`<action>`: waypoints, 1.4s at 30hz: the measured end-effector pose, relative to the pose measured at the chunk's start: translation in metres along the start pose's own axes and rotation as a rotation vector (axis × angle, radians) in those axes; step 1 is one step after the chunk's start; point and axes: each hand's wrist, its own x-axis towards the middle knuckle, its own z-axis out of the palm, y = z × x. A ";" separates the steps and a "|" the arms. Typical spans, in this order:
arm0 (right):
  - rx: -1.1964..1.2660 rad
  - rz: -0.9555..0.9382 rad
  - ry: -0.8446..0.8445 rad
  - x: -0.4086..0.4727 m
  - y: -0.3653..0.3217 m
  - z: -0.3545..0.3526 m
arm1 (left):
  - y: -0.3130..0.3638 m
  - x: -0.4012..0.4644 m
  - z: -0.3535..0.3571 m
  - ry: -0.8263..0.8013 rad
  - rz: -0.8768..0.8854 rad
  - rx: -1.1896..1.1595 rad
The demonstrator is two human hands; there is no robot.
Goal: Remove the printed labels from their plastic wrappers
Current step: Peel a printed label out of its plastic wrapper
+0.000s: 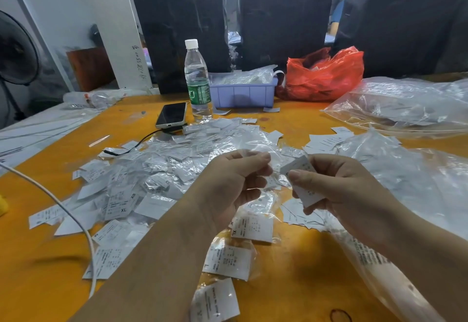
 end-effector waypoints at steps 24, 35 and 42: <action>-0.195 -0.168 -0.020 -0.002 0.002 0.003 | -0.007 0.001 0.006 -0.026 0.067 -0.020; -0.187 -0.203 0.027 -0.001 0.004 0.003 | -0.007 -0.001 0.011 -0.032 0.059 -0.130; -0.149 -0.207 0.066 -0.001 0.003 0.003 | -0.008 -0.001 0.011 -0.061 0.048 -0.141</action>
